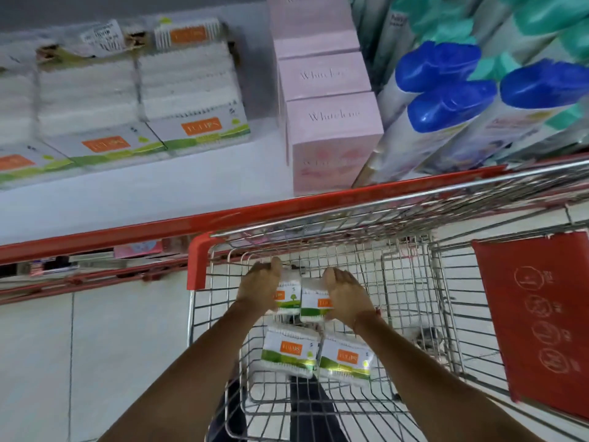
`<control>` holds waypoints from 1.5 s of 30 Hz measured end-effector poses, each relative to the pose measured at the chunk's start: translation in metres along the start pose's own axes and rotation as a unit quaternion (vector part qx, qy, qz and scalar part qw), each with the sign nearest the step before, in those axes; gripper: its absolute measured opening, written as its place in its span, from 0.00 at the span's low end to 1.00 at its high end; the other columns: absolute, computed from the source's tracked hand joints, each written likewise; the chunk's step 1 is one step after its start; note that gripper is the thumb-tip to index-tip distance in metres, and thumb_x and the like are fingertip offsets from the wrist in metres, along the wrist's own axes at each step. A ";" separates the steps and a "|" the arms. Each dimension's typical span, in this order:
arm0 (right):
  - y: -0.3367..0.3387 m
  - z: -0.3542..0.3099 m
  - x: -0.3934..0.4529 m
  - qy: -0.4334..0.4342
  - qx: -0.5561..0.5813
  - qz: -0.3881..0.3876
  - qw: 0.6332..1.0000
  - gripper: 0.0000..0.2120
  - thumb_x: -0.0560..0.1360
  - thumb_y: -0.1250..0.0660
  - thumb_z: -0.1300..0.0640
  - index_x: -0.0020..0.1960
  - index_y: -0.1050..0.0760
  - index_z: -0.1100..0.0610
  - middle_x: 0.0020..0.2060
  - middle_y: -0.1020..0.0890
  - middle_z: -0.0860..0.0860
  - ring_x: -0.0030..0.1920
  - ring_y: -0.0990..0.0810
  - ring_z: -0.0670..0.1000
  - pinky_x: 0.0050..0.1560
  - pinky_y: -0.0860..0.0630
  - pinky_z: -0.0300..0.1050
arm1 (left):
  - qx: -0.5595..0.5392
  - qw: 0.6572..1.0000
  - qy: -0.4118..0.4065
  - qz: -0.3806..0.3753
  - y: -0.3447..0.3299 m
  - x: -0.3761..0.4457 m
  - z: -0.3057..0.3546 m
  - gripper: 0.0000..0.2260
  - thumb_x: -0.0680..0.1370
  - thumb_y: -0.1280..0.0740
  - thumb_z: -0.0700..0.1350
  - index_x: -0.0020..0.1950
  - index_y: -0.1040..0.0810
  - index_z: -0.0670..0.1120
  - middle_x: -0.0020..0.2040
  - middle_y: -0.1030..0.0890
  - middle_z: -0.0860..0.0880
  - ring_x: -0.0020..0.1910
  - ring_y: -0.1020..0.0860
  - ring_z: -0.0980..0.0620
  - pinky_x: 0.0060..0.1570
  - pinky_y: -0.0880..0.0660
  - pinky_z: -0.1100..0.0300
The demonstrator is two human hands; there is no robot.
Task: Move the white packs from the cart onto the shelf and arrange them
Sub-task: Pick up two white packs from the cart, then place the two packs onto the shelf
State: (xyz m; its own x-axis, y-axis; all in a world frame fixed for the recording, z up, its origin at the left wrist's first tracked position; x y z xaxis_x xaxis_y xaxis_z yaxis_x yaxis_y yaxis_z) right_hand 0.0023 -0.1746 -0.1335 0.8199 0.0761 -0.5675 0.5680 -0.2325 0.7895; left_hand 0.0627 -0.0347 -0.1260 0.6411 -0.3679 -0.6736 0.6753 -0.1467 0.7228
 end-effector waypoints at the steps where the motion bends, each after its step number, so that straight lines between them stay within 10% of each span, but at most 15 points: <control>1: 0.001 -0.001 -0.002 -0.004 0.016 -0.011 1.000 0.40 0.64 0.23 0.52 0.68 0.38 0.62 0.62 0.24 0.57 0.63 0.27 0.57 0.66 0.31 0.46 | -0.002 1.000 0.002 -0.005 0.000 -0.002 0.001 0.40 0.64 0.21 0.45 0.68 0.41 0.40 0.60 0.22 0.38 0.58 0.22 0.41 0.54 0.22 0.50; 12: 0.054 -0.009 -0.045 -0.060 0.049 -0.035 0.996 0.28 0.72 0.29 0.49 0.69 0.32 0.49 0.62 0.23 0.51 0.61 0.24 0.50 0.61 0.27 0.42 | -0.012 0.999 -0.031 0.018 0.046 -0.042 0.002 0.18 0.68 0.26 0.45 0.57 0.21 0.48 0.56 0.19 0.46 0.56 0.21 0.47 0.53 0.23 0.55; 22: 0.175 -0.049 -0.115 -0.093 0.029 0.022 0.995 0.29 0.68 0.28 0.41 0.66 0.27 0.49 0.56 0.19 0.50 0.58 0.22 0.50 0.58 0.25 0.42 | -0.080 0.981 -0.122 0.128 0.176 -0.141 -0.012 0.22 0.61 0.24 0.51 0.55 0.18 0.53 0.53 0.16 0.53 0.52 0.20 0.52 0.51 0.23 0.59; 45: 0.326 -0.368 -0.034 0.101 -0.017 0.159 0.982 0.31 0.70 0.26 0.50 0.70 0.31 0.53 0.67 0.24 0.53 0.67 0.27 0.55 0.66 0.28 0.49 | -0.160 0.955 0.005 0.249 0.321 -0.254 -0.313 0.31 0.57 0.18 0.50 0.59 0.20 0.46 0.57 0.17 0.47 0.56 0.20 0.51 0.56 0.22 0.57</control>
State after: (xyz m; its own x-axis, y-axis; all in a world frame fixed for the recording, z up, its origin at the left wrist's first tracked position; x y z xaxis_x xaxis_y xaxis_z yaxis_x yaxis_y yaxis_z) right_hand 0.1863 0.1041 0.2292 0.9517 0.1967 -0.2358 0.2803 -0.2429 0.9287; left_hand 0.2308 0.2994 0.2284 0.9140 -0.3097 -0.2619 0.3622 0.3325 0.8708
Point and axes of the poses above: each hand's wrist, its own x-axis towards the middle knuckle, its own y-axis out of the back of the hand, z = x × y, the point moved 9 cm from there along x, towards the middle knuckle
